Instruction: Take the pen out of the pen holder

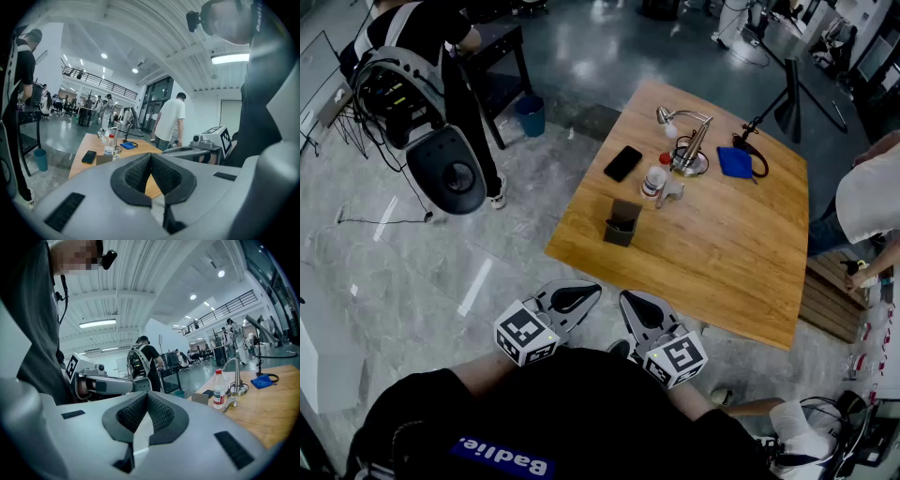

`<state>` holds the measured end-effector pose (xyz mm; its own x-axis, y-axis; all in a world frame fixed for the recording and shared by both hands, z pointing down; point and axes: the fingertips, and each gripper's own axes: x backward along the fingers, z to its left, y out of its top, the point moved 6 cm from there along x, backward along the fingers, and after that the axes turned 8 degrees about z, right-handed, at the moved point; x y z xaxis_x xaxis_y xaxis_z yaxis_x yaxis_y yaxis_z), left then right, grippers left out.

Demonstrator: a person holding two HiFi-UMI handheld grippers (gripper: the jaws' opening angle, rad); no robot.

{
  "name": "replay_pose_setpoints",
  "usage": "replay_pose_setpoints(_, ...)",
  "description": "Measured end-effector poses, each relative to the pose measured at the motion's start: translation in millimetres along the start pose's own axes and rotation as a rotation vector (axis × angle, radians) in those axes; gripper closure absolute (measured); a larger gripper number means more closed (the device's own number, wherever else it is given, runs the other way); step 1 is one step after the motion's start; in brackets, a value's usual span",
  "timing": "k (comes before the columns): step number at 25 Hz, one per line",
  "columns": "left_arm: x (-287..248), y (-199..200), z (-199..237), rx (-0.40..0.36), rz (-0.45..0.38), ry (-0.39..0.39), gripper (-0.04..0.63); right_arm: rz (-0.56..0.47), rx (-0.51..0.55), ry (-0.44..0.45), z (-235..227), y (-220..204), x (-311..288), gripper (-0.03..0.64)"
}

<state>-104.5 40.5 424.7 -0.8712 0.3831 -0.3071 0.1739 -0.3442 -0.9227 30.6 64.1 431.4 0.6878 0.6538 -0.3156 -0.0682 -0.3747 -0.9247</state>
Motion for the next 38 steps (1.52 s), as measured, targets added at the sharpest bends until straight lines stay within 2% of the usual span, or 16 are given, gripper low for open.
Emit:
replay_pose_setpoints(9, -6, 0, -3, 0.001, 0.008, 0.012, 0.586, 0.004, 0.001, 0.013, -6, -2, 3, 0.611)
replay_pose_setpoints(13, -12, 2, -4, 0.005, 0.015, 0.029, 0.586, -0.011, -0.004, 0.05, -10, 0, 7, 0.611)
replay_pose_setpoints(21, -35, 10, -2, -0.006, 0.025, 0.139, 0.586, -0.012, 0.011, 0.097, -36, -2, 27, 0.609)
replay_pose_setpoints(26, -50, 4, 2, 0.003, 0.078, 0.209, 0.585, 0.005, 0.002, 0.113, -49, -11, 37, 0.609)
replay_pose_setpoints(32, -63, 7, 39, -0.055, 0.137, 0.242, 0.584, 0.026, -0.013, 0.096, -64, -10, 26, 0.609)
replay_pose_setpoints(36, -80, -3, 75, -0.102, 0.207, 0.221, 0.584, 0.073, -0.04, 0.041, -73, -6, 12, 0.609)
replay_pose_setpoints(38, -88, -6, 94, -0.129, 0.241, 0.204, 0.583, 0.058, -0.045, 0.012, -80, -1, 4, 0.609)
